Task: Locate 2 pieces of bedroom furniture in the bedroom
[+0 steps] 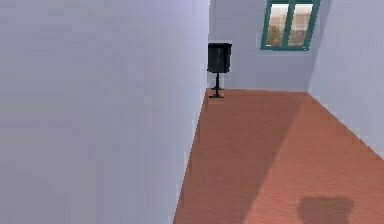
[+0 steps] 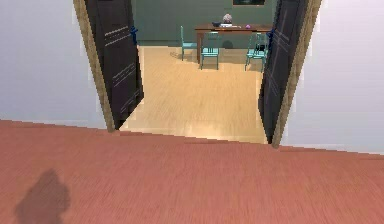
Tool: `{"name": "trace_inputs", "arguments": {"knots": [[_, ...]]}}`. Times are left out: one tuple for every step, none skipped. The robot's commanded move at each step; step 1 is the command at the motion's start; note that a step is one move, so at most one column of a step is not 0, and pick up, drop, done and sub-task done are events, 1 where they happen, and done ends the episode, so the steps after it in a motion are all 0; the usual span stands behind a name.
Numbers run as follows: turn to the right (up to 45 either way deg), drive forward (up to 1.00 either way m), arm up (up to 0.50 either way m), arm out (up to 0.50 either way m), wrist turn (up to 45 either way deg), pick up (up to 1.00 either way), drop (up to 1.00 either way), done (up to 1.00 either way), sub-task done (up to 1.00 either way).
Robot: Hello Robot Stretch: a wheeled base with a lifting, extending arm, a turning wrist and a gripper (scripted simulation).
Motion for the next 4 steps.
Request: {"name": "trace_inputs", "arguments": {"knots": [[45.0,0.0,0.0,0.0,0.0,0.0,0.0,0.0,0.0],[45.0,0.0,0.0,0.0,0.0,0.0,0.0,0.0,0.0],[45.0,0.0,0.0,0.0,0.0,0.0,0.0,0.0,0.0],[0.0,0.25,0.0,0.0,0.0,0.0,0.0,0.0,0.0]]}}
